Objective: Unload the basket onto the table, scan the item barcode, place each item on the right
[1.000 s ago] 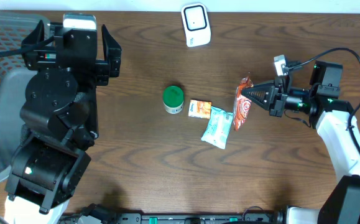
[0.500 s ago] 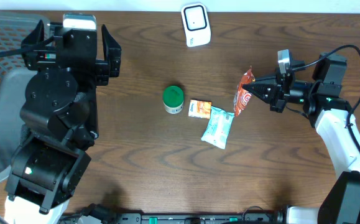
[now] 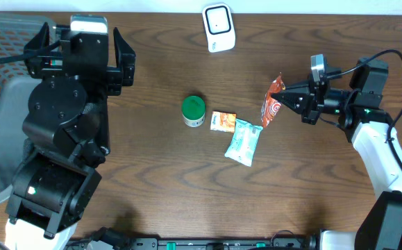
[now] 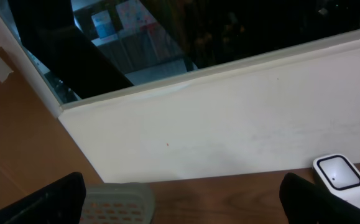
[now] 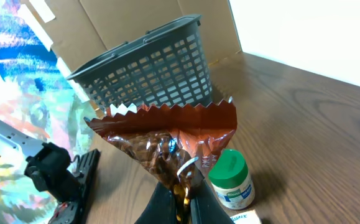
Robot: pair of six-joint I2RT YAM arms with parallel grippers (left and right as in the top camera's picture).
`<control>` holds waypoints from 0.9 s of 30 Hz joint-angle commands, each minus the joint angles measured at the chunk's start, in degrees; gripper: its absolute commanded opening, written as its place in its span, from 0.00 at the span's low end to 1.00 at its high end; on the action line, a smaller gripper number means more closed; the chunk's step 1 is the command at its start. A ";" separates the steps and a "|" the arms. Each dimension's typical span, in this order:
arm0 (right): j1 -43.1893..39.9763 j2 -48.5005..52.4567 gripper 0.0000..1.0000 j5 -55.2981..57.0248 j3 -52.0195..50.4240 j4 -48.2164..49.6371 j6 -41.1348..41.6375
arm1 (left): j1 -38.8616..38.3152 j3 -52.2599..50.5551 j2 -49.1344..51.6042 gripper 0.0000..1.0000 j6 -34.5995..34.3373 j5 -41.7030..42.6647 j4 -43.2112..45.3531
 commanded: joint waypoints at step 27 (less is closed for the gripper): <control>5.18 14.78 0.01 -0.02 -1.09 5.68 13.40 | 0.24 0.92 -0.33 1.00 0.72 -0.33 0.07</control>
